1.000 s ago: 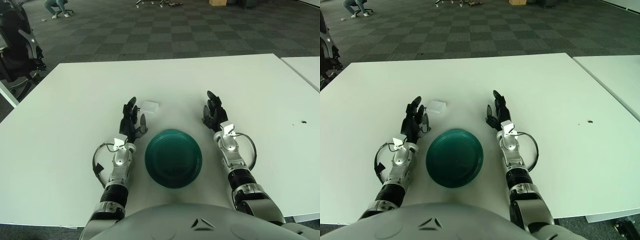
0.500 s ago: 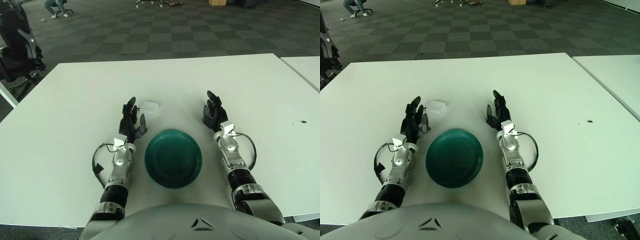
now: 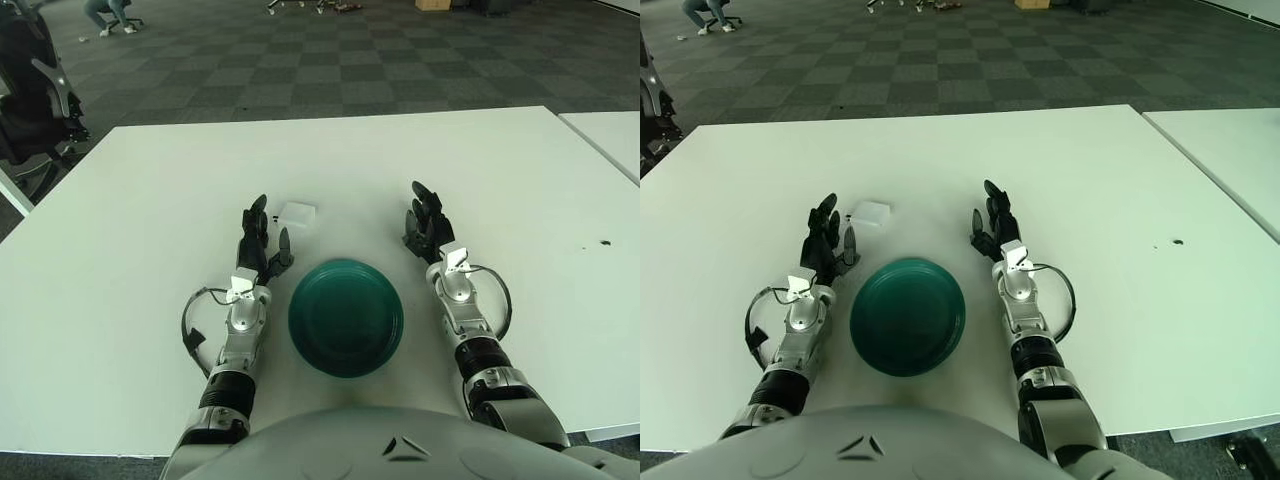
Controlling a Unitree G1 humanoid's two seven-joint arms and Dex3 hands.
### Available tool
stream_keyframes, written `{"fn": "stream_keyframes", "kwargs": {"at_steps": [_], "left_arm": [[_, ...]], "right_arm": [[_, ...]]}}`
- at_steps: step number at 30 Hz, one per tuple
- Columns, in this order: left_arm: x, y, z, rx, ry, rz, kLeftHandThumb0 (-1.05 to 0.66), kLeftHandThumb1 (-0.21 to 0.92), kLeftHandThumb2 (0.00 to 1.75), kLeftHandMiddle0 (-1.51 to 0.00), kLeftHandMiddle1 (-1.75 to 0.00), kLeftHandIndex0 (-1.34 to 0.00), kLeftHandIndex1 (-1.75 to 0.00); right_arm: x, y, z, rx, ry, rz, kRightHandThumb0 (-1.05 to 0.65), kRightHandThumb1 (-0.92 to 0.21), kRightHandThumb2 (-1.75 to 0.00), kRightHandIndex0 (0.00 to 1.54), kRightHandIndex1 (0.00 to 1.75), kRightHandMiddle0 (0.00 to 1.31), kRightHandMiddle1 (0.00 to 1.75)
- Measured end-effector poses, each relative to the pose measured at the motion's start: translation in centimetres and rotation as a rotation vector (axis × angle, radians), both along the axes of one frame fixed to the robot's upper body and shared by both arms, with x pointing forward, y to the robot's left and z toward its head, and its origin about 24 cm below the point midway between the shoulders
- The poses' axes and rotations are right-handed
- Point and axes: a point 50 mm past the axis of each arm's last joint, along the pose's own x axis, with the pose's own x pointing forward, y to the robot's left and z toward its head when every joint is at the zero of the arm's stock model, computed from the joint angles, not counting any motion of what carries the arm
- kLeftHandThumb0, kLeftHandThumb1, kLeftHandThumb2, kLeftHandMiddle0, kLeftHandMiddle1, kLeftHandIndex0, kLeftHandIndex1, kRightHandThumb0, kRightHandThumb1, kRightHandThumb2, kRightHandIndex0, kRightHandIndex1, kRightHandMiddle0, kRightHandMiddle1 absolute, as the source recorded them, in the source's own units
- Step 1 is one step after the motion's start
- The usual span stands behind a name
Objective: Put the charger into the plate.
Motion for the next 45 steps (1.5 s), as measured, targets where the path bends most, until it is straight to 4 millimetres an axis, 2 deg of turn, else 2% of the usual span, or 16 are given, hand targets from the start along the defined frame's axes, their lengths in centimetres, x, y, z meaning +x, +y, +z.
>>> {"fn": "stream_keyframes", "kwargs": {"at_steps": [8,15,19,24,27,30,37,45], "left_arm": [[-1.0,2.1,1.1,0.369,-0.073,0.167,-0.92,0.92,0.86,-0.20,0.00,0.00,-0.72],[-0.3,4.1,2.2,0.659,-0.219,0.306,-1.02,0.92,0.80,-0.20,0.00,0.00,-0.68],[0.4,4.3,3.2,0.747,-0.314,0.336,-1.04,0.92,0.76,-0.19,0.00,0.00,-0.67],[1.8,3.7,4.5,0.809,-0.391,0.312,-1.05,0.92,0.72,-0.19,0.00,0.00,-0.77],[2.9,3.2,5.4,0.845,-0.432,0.272,-1.05,0.92,0.73,-0.16,0.00,0.00,-0.77],[4.5,2.8,5.8,0.943,-0.444,0.160,-1.05,0.92,0.73,-0.12,0.00,0.00,-0.75],[7.7,2.5,5.4,1.250,-0.367,-0.181,-1.05,0.92,0.66,-0.02,0.00,0.00,-0.64],[9.6,2.6,4.3,1.402,-0.201,-0.445,-1.05,0.92,0.51,0.00,0.00,0.00,-0.63]], "right_arm": [[0.0,-0.1,0.0,-0.001,-0.001,-0.005,-0.79,-0.92,-0.78,0.13,0.00,0.00,0.34],[0.0,-0.1,0.0,0.000,0.001,-0.006,-0.79,-0.92,-0.78,0.14,0.01,0.00,0.37],[0.0,-0.2,0.0,0.000,0.001,-0.011,-0.79,-0.92,-0.78,0.14,0.01,0.00,0.37],[0.2,-0.1,0.0,0.003,0.004,-0.013,-0.79,-0.92,-0.77,0.14,0.00,0.00,0.36],[0.3,0.0,0.0,0.007,0.006,-0.013,-0.79,-0.92,-0.76,0.13,0.00,0.00,0.35],[0.4,0.0,0.0,0.010,0.008,-0.012,-0.79,-0.92,-0.76,0.13,0.00,0.00,0.34],[0.7,0.4,0.0,0.016,0.009,-0.005,-0.80,-0.92,-0.76,0.13,0.00,0.00,0.35],[0.7,0.5,0.1,0.019,-0.001,-0.013,-0.80,-0.92,-0.76,0.14,0.01,0.00,0.36]]}}
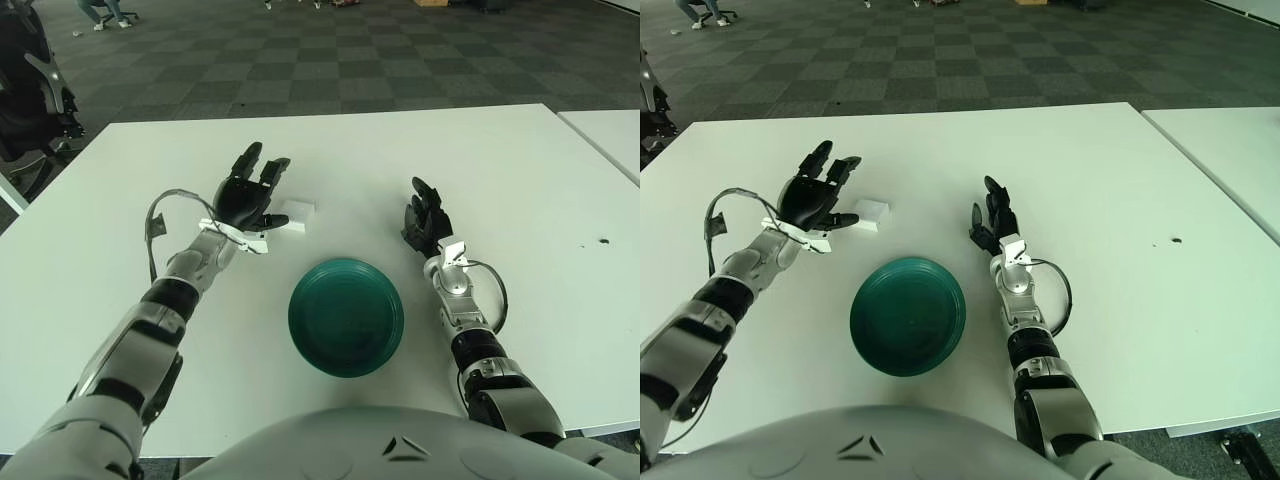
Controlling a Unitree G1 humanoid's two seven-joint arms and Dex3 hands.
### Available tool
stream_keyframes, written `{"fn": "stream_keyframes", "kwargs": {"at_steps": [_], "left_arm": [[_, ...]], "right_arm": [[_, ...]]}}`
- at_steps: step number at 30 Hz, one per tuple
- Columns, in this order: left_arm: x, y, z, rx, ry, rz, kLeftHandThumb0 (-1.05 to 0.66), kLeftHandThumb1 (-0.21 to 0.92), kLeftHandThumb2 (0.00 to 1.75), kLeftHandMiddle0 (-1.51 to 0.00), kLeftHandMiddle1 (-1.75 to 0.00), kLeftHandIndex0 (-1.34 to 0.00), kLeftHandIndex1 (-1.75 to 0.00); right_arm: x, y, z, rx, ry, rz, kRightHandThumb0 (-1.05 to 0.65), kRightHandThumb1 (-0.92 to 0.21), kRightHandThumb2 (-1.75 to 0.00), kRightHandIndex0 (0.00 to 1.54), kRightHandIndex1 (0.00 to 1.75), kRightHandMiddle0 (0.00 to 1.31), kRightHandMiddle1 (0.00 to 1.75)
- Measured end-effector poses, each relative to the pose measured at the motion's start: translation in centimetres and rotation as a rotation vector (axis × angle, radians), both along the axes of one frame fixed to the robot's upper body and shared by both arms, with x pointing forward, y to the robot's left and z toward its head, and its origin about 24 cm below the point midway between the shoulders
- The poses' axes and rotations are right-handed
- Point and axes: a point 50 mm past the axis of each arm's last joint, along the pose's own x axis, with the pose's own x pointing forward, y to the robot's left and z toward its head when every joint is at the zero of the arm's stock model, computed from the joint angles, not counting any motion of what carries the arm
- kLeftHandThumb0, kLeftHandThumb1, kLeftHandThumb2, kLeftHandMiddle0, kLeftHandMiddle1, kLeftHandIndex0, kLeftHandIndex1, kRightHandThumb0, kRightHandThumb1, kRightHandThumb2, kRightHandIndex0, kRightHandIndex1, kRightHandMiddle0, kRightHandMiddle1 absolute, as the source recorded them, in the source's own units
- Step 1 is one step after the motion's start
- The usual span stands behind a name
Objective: Put the charger into the plate.
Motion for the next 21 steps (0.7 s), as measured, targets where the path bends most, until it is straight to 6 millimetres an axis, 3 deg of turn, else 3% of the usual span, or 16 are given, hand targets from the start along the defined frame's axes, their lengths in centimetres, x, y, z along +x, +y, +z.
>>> {"fn": "stream_keyframes", "kwargs": {"at_steps": [8,21], "left_arm": [[0.8,0.0,-0.9,0.129,0.121,-0.029,-1.05,0.92,0.49,0.00,0.00,0.00,-0.62],[2.0,-1.9,-0.8,0.258,0.183,-0.082,-1.05,0.92,0.53,0.00,0.00,0.00,-0.74]], "right_arm": [[0.0,0.0,0.0,0.002,-0.007,-0.005,-0.79,-0.92,-0.77,0.16,0.01,0.00,0.42],[0.1,0.1,0.0,0.004,-0.008,-0.002,-0.78,-0.92,-0.77,0.18,0.01,0.00,0.52]]}}
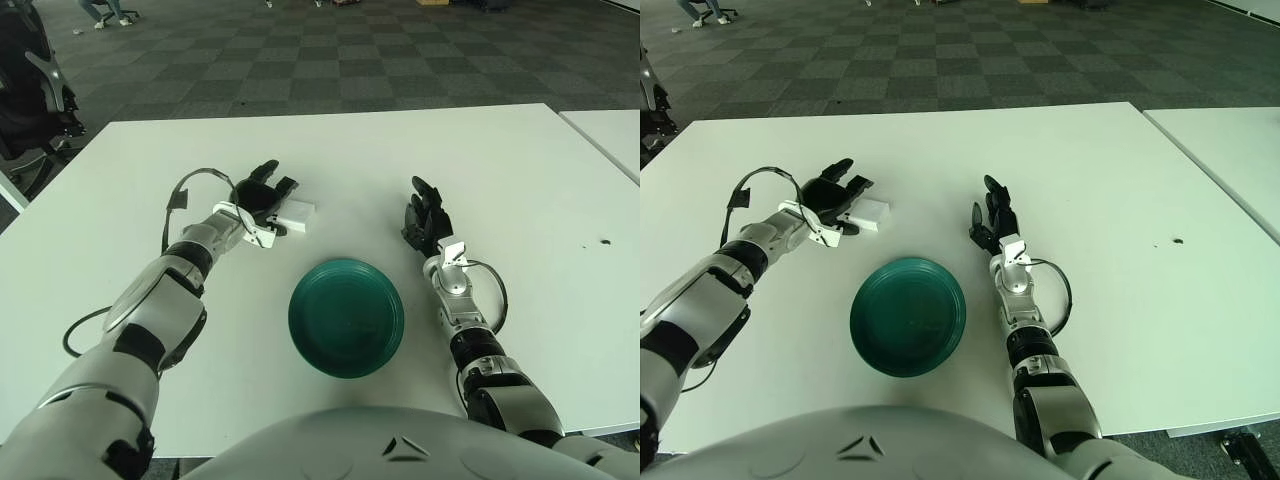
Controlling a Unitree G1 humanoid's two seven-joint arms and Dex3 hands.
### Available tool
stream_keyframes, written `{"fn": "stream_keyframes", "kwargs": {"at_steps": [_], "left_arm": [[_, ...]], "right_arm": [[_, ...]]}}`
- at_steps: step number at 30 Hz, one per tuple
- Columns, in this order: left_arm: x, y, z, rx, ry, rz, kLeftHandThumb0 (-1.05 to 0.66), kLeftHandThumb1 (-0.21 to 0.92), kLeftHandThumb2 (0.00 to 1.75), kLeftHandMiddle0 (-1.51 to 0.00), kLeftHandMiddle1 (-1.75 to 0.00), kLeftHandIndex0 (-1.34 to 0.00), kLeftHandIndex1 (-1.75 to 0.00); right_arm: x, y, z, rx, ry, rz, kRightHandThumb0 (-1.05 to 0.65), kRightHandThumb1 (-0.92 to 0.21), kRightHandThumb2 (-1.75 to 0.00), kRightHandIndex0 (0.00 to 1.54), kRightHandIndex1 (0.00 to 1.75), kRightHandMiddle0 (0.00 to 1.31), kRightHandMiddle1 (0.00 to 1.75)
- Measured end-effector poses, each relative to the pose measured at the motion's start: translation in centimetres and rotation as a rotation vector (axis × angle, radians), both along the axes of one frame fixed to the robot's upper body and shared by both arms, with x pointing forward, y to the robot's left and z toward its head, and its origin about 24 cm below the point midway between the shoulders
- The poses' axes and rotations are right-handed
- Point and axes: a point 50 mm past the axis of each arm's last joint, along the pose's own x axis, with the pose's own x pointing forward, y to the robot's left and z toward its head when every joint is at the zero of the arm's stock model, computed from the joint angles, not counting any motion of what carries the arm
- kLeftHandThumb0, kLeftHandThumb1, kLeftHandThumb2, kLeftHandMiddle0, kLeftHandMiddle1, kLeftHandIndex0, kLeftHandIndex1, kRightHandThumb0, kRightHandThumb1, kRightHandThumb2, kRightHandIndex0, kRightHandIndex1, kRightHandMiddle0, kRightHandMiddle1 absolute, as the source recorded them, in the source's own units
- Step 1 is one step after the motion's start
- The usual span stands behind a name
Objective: Put the charger into the plate.
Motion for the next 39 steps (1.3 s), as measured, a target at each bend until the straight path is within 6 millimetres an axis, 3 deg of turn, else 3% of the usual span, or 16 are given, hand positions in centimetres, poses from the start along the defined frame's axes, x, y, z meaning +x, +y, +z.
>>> {"fn": "stream_keyframes", "kwargs": {"at_steps": [11,25,39], "left_arm": [[0.6,-0.7,0.2,0.045,0.111,-0.004,-1.05,0.92,0.45,0.00,0.00,0.00,-0.78],[0.6,-2.5,0.0,-0.028,0.200,0.019,-1.05,0.92,0.39,0.00,0.00,0.00,-0.89],[1.2,-3.9,0.6,-0.145,0.427,0.105,-1.04,0.92,0.40,-0.21,-0.08,-0.06,-1.06]], "right_arm": [[0.0,0.0,-0.1,0.003,0.002,-0.002,-0.80,-0.92,-0.76,0.19,0.01,0.00,0.48],[0.0,0.0,-0.1,0.002,0.000,0.000,-0.78,-0.92,-0.75,0.25,0.03,0.00,0.46],[-0.1,0.0,-0.1,0.001,0.000,-0.005,-0.74,-0.92,-0.76,0.26,0.02,0.00,0.44]]}}
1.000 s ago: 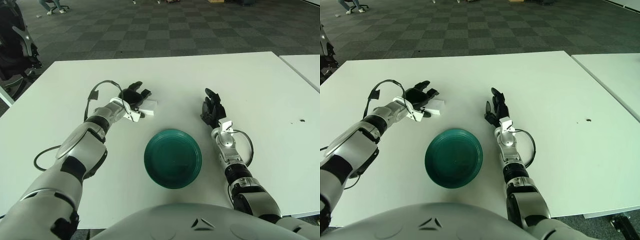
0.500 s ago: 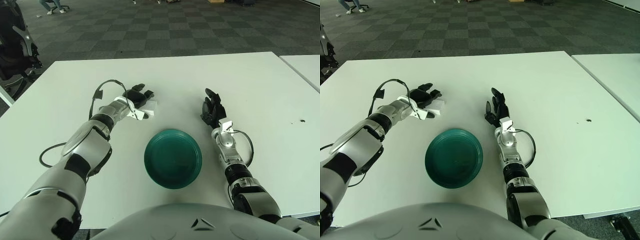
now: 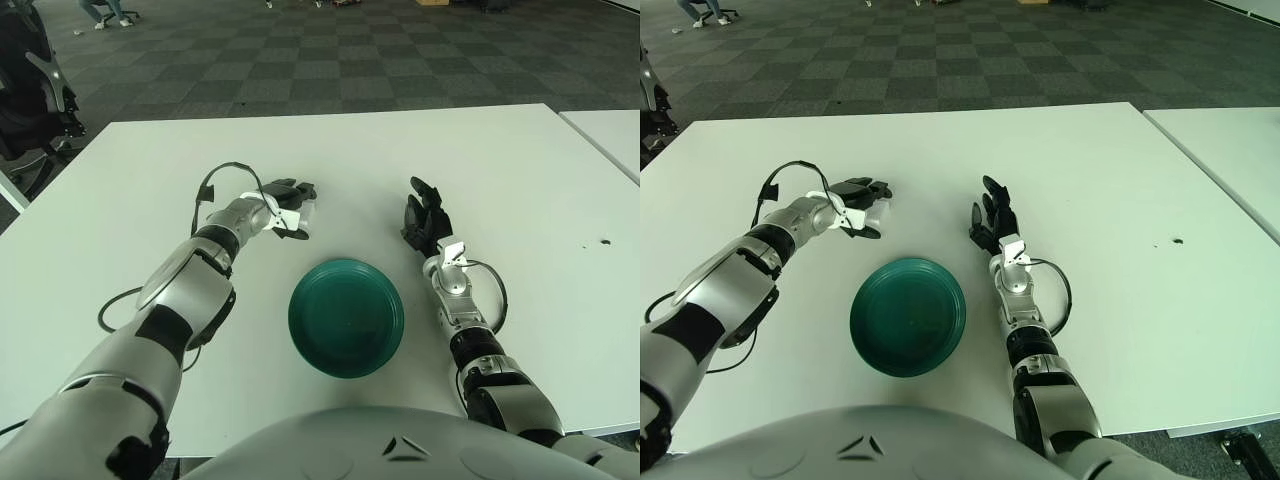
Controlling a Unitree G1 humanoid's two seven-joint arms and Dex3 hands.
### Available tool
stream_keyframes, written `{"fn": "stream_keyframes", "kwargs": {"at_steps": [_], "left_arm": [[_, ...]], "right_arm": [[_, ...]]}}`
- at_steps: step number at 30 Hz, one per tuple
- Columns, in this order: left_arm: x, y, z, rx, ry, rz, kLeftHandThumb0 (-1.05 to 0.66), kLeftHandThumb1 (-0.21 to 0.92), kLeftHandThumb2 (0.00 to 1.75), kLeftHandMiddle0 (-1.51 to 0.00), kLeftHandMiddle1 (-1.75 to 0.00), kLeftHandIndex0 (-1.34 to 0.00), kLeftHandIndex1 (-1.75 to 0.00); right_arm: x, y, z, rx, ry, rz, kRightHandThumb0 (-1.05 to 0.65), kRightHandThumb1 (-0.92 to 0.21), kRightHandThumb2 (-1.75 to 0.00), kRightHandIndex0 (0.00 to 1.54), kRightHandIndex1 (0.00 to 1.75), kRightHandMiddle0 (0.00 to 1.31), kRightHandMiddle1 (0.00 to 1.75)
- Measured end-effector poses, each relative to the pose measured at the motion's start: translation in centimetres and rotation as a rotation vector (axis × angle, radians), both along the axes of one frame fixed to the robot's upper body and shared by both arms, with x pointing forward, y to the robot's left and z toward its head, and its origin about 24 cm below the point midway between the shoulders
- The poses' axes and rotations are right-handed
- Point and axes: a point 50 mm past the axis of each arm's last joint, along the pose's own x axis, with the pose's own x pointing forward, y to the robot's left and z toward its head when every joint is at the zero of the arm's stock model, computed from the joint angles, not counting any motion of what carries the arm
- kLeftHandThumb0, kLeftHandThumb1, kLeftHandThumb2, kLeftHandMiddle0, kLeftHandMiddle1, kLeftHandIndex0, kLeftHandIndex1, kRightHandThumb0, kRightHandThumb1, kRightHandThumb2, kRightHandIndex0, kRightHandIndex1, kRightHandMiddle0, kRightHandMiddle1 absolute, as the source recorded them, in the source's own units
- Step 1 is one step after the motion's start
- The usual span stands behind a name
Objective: Put the charger into the plate.
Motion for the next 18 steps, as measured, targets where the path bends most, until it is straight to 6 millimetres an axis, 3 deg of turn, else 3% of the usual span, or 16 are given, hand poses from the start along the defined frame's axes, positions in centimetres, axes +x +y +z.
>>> {"fn": "stream_keyframes", "kwargs": {"at_steps": [4,12,15,18], "left_arm": [[0.2,-1.0,0.2,0.005,0.048,0.013,-1.04,0.92,0.41,-0.24,-0.08,-0.09,-1.14],[0.3,-2.7,0.2,0.053,0.058,-0.002,-0.88,0.92,0.25,-0.30,-0.10,-0.21,-1.49],[0.1,-3.1,-0.1,0.115,0.041,-0.028,-0.57,0.69,0.69,-0.35,-0.10,-0.39,-1.60],[0.1,-3.1,-0.2,0.175,-0.011,-0.035,-0.46,0.60,0.87,-0.39,-0.12,-0.44,-1.66]], "right_arm": [[-0.1,-0.1,-0.1,0.000,0.002,-0.005,-0.72,-0.92,-0.77,0.26,0.02,0.00,0.47],[-0.1,-0.3,-0.2,0.010,0.009,-0.016,-0.70,-0.92,-0.77,0.23,0.00,0.00,0.46],[-0.1,-0.3,-0.2,0.024,0.011,-0.020,-0.71,-0.92,-0.76,0.24,0.00,0.00,0.48],[-0.1,-0.4,-0.2,0.042,0.012,-0.022,-0.72,-0.92,-0.74,0.24,0.01,0.00,0.51]]}}
